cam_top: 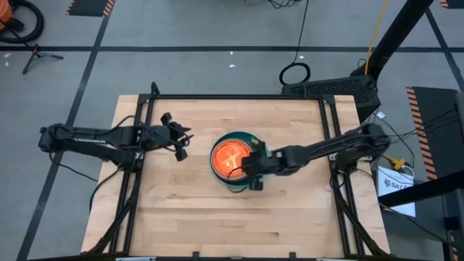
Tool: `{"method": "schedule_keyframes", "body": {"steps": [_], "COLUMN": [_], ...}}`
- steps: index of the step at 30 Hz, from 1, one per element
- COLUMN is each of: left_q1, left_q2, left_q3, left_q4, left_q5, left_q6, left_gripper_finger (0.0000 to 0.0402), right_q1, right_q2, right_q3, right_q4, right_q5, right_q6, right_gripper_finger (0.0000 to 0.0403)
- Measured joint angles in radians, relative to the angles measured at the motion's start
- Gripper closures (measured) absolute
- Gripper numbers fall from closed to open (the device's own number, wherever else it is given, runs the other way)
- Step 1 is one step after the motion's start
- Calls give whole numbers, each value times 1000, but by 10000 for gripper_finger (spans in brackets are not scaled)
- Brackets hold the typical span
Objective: Stack plastic plates
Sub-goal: Adjust the stacked plates
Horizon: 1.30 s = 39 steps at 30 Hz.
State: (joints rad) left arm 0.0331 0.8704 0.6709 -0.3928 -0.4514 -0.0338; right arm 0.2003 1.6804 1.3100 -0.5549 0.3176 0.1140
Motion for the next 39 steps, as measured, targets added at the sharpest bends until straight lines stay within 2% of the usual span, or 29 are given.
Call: {"method": "schedule_keyframes", "body": {"steps": [8,11,15,19,22,30,33,39], "left_q1": [-103,-146,-200,-246,-275,-344,-373,-379], "left_q2": [0,0,0,22,65,311,393,518], "left_q3": [-91,-125,-176,-208,-216,-216,-216,-216], "left_q4": [2,11,128,255,290,358,368,507], "left_q5": [17,18,17,6,0,-28,-31,-119], "left_q6": [-132,-219,-334,-407,-452,-589,-594,-515], "left_gripper_finger": [272,272,272,272,272,272,272,273], "right_q1": [-9,-3,-4,-11,-11,-11,-11,-11], "right_q2": [-279,-350,-421,-467,-479,-470,-470,-470], "right_q3": [-433,-561,-676,-723,-737,-738,-738,-738], "right_q4": [455,608,715,726,733,790,791,790], "right_q5": [0,0,0,25,48,48,48,48], "right_q6": [33,19,-5,-31,-56,-162,-168,-168], "right_gripper_finger": [289,289,289,289,289,289,289,289]}}
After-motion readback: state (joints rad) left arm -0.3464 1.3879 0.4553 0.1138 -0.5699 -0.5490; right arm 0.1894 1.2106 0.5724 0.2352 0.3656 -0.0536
